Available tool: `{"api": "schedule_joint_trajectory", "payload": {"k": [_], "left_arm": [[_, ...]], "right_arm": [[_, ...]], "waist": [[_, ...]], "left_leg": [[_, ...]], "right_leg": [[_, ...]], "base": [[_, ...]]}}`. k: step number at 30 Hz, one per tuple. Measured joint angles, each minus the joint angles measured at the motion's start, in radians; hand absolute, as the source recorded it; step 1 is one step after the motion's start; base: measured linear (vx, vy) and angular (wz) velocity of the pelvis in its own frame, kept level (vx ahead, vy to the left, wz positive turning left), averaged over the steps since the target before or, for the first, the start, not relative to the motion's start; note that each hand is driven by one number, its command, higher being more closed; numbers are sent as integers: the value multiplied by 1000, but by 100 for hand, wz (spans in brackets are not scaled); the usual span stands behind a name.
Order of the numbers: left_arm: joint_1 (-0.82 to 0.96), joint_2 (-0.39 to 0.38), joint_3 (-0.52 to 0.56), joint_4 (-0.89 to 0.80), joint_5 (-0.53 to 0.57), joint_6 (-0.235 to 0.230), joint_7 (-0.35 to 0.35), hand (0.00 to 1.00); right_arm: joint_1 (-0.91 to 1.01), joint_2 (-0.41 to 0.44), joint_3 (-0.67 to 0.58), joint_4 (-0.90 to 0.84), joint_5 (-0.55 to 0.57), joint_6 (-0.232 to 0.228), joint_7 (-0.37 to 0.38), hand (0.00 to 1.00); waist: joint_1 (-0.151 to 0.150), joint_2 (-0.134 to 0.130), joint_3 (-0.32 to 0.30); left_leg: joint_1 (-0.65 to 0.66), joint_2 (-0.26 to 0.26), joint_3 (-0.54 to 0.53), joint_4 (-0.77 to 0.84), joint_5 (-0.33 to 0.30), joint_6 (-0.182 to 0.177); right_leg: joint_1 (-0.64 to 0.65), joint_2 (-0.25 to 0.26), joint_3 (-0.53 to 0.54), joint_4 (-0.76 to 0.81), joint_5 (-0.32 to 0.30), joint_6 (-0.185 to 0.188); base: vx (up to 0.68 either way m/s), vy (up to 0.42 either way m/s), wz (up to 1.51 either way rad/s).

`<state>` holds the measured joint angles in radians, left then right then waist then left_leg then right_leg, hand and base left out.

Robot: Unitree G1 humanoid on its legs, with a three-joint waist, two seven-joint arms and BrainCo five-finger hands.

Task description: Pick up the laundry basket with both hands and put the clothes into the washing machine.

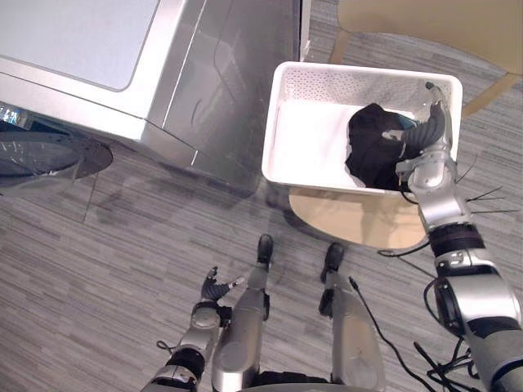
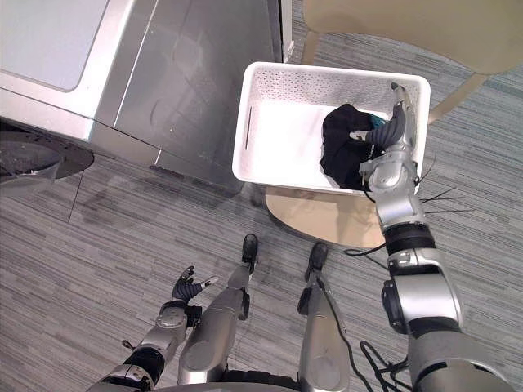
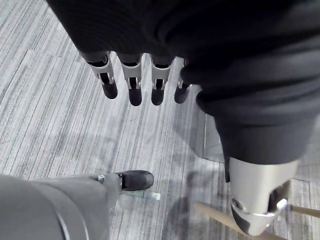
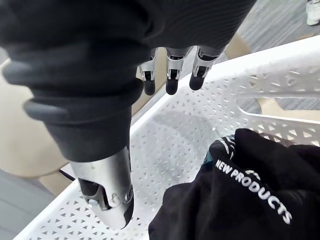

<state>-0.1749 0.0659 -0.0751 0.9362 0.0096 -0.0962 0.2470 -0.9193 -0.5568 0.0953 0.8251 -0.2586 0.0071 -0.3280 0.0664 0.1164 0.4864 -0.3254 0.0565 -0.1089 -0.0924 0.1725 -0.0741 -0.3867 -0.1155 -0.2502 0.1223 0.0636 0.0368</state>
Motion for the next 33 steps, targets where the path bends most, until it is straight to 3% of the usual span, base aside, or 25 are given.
{"api": "schedule_joint_trajectory", "payload": {"k": [10,14,15,20,33], "left_arm": [[-1,31,-30,10,0,-3,-7,0],[-11,29,-53,12,-3,-3,-9,0],[-16,29,-53,16,-3,-2,-9,0],[-46,24,-81,26,-9,-3,-12,0],[-45,17,-70,24,-9,0,-28,0]], "right_arm": [[-87,-13,123,279,-2,3,118,0],[-105,-8,133,366,-19,14,137,0],[-119,-1,131,381,-30,22,137,100],[-131,10,102,408,-26,41,128,100],[-139,49,85,370,93,39,130,100]], "waist": [[8,-3,0],[33,-2,0],[34,-2,0],[58,-2,0],[65,-1,0]], "left_leg": [[-37,7,-21,0,1,0],[-58,7,-26,0,1,0],[-67,7,-30,0,2,-1],[-87,4,-39,4,2,-1],[-60,3,-22,8,2,-1]], "right_leg": [[-4,11,-27,-46,21,-3],[-20,12,-31,-53,21,-3],[-25,12,-37,-54,21,-3],[-40,10,-47,-54,21,-3],[-27,8,-24,-40,21,-3]], "base": [[10,-22,5],[9,-19,3],[9,-28,6],[10,-18,5],[-10,-8,-3]]}}
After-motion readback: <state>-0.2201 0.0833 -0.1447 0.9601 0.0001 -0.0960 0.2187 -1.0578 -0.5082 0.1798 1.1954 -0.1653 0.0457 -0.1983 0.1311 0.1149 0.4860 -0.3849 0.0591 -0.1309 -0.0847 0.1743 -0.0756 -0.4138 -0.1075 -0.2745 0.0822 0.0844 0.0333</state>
